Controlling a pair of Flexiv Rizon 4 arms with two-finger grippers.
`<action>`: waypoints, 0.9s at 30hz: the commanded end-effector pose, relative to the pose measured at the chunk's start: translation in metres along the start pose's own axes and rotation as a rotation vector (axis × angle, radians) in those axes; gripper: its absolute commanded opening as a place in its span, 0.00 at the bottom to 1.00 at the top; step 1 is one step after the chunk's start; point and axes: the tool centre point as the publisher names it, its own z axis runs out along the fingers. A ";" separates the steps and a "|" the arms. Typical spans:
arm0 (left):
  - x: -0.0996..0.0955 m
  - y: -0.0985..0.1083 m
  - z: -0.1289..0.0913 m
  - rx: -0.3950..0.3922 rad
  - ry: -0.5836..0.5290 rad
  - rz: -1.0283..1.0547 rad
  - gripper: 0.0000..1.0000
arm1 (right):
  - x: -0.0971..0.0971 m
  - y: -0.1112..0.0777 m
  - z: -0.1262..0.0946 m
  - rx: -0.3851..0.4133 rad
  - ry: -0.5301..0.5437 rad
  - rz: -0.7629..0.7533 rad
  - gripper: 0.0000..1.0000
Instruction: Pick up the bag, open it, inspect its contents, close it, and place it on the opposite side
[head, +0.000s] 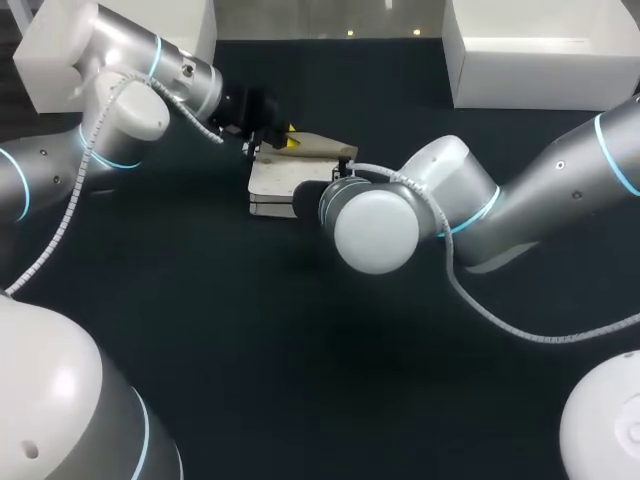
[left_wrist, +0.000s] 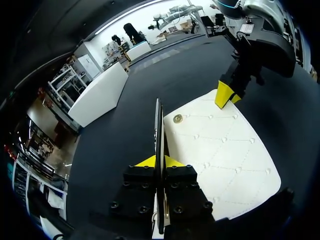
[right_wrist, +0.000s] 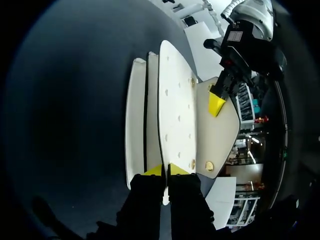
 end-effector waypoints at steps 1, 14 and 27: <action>0.003 0.002 -0.001 0.022 -0.003 0.018 0.00 | 0.003 -0.001 0.001 -0.001 -0.012 0.002 0.00; 0.027 0.007 0.003 0.048 -0.035 0.132 0.00 | 0.004 -0.003 0.001 0.005 -0.013 0.016 0.00; 0.008 -0.018 -0.025 0.043 -0.036 0.132 0.76 | 0.004 -0.003 0.001 0.005 -0.013 0.016 0.00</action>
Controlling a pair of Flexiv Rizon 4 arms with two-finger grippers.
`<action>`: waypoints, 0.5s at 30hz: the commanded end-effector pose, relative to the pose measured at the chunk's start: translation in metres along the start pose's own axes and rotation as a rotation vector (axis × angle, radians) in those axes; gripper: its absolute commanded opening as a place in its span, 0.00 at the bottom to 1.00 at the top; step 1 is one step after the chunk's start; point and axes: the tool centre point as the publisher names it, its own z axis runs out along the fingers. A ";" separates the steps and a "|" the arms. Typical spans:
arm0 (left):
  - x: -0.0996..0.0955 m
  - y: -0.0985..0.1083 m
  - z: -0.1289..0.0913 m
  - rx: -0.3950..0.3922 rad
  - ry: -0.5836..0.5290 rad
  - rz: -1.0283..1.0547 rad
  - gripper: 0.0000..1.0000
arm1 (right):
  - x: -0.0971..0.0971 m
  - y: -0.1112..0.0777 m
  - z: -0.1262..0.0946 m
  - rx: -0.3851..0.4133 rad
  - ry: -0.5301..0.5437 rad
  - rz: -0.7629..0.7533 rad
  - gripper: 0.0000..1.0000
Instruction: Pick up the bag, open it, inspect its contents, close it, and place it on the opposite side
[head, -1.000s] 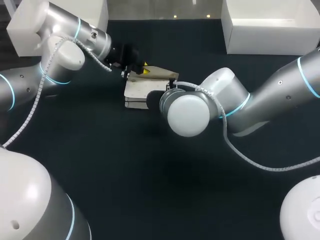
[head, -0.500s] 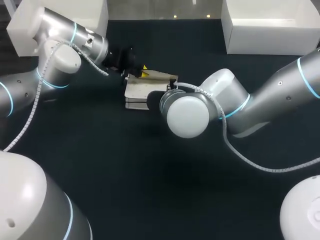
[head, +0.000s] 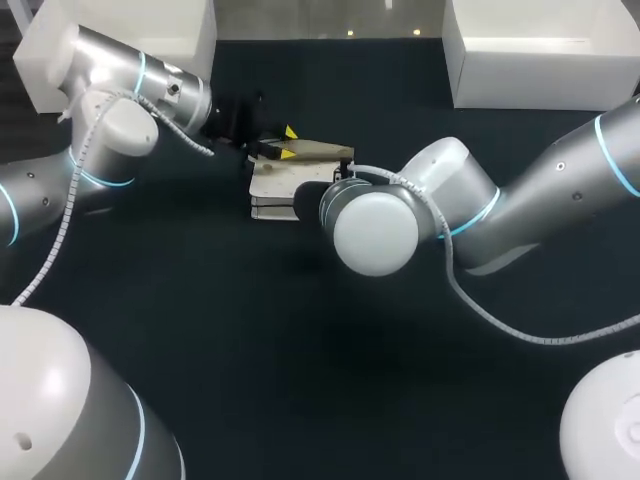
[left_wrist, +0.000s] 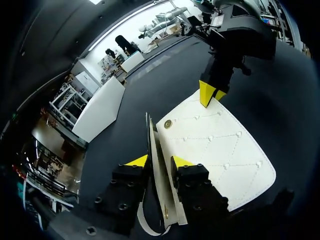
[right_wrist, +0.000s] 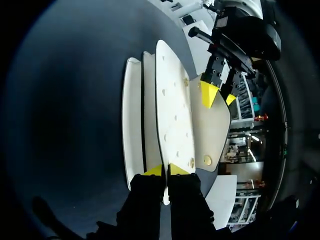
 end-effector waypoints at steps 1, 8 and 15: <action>-0.011 -0.011 -0.013 -0.015 0.015 -0.006 0.76 | 0.003 0.000 0.001 -0.002 -0.010 0.002 0.00; -0.022 -0.005 -0.009 -0.062 0.032 -0.023 0.39 | 0.003 0.000 0.001 -0.002 -0.010 0.002 0.00; -0.029 0.011 -0.005 -0.040 0.048 -0.135 0.45 | 0.003 0.000 0.001 -0.002 -0.010 0.002 0.00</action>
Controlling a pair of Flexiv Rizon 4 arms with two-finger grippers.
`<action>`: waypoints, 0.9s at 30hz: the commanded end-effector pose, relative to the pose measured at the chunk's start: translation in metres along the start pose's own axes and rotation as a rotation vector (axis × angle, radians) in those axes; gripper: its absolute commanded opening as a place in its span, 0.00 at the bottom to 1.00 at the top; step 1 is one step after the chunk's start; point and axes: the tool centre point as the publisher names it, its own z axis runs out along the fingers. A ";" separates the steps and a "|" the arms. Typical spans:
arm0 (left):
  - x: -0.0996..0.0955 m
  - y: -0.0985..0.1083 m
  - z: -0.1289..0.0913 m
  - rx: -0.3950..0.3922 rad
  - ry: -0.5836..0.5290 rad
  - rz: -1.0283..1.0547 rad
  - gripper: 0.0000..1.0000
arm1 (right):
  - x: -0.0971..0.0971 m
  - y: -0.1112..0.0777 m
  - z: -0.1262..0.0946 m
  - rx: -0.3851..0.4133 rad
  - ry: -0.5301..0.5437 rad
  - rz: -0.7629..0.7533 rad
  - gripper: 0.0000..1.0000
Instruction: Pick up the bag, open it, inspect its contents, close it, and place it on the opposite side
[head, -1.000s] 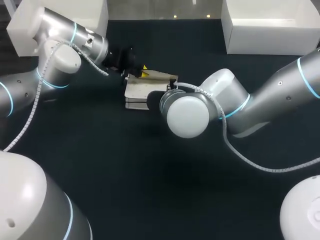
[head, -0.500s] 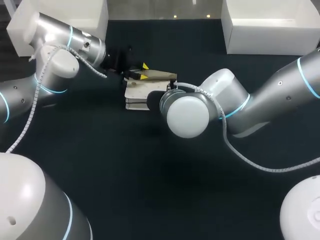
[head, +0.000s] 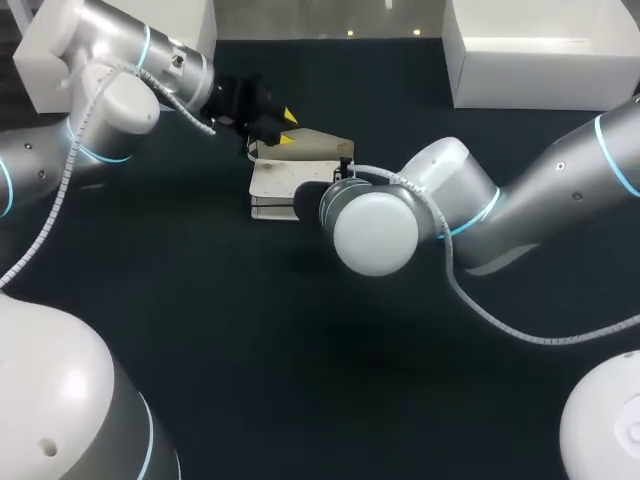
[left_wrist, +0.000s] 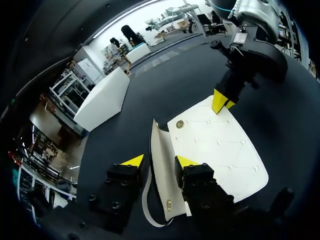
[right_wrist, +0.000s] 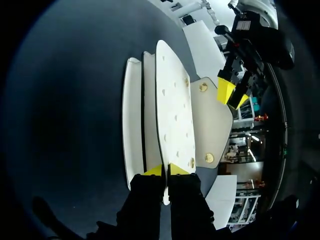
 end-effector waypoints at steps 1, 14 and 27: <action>-0.011 0.012 0.007 0.021 0.021 -0.033 0.45 | 0.003 0.000 0.001 -0.002 -0.010 0.002 0.00; -0.014 0.025 0.007 0.017 0.037 -0.091 0.28 | 0.003 0.000 0.001 -0.002 -0.010 0.002 0.00; 0.003 0.023 0.003 0.026 0.021 -0.063 0.00 | 0.003 0.000 0.001 -0.002 -0.010 0.002 0.00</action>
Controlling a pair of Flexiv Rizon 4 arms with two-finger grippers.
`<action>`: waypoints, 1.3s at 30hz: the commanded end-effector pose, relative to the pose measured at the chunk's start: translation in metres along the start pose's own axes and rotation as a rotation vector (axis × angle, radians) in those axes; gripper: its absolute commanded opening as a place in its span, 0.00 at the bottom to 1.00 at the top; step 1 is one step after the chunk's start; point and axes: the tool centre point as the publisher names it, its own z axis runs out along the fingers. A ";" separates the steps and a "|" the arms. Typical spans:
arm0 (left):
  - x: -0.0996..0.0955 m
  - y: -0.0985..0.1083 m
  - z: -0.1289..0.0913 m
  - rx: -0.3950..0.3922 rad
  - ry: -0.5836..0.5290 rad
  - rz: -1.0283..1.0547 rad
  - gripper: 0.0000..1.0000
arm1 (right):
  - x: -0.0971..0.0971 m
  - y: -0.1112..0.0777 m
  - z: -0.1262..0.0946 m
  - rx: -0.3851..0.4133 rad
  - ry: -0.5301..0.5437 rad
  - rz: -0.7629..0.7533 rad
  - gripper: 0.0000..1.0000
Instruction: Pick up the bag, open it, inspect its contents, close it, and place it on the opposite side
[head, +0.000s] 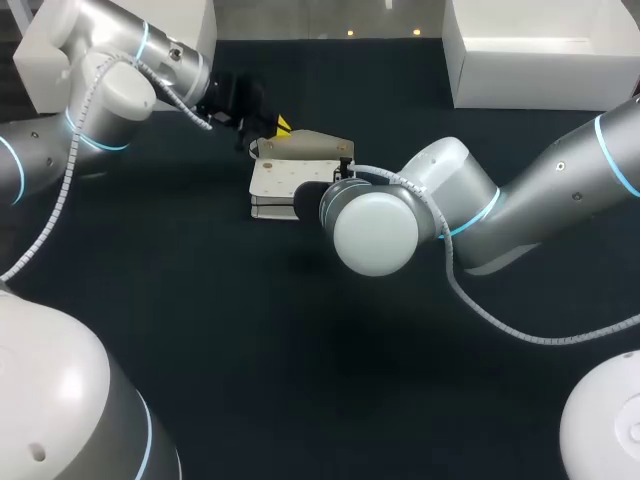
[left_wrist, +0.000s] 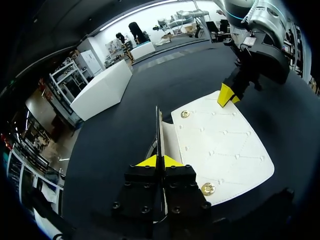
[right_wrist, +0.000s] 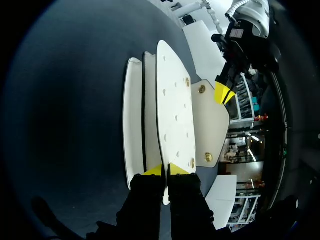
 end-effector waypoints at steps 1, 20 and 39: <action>0.014 -0.003 -0.004 0.008 -0.034 0.027 0.00 | 0.003 0.000 0.001 -0.002 -0.010 0.002 0.00; 0.071 -0.005 0.009 0.006 -0.277 0.231 0.00 | 0.003 0.000 0.001 -0.002 -0.010 0.002 0.00; 0.067 -0.002 0.008 0.015 -0.294 0.223 0.00 | 0.003 0.000 0.001 -0.002 -0.010 0.002 0.00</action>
